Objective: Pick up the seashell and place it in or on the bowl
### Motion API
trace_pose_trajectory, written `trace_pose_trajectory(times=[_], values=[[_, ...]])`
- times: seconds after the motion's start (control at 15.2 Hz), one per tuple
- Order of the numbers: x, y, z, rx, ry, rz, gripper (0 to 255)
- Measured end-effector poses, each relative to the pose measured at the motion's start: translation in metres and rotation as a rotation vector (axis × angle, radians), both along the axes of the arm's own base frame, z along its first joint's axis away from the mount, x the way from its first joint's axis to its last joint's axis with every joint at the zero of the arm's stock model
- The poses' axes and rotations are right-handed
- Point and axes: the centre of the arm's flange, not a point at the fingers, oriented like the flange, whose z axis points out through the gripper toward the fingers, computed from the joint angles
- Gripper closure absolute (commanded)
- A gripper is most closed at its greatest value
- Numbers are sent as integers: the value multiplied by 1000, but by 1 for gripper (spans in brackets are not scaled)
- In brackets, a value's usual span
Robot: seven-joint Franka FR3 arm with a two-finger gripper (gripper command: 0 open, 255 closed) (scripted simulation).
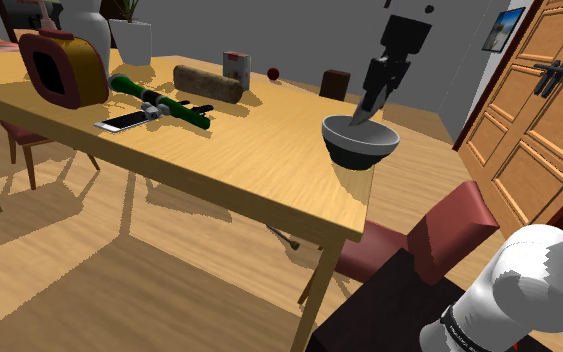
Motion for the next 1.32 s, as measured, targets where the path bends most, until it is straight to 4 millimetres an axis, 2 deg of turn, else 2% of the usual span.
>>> trace_pose_trajectory(times=[0.66, 1.06, 1.12, 1.32], values=[[-1, -1, -52, 0, 1, 0, 255], [0, -1, -54, 0, 0, 0, 255], [0, -1, -54, 0, 0, 0, 0], [0, -1, -54, 0, 0, 0, 0]])
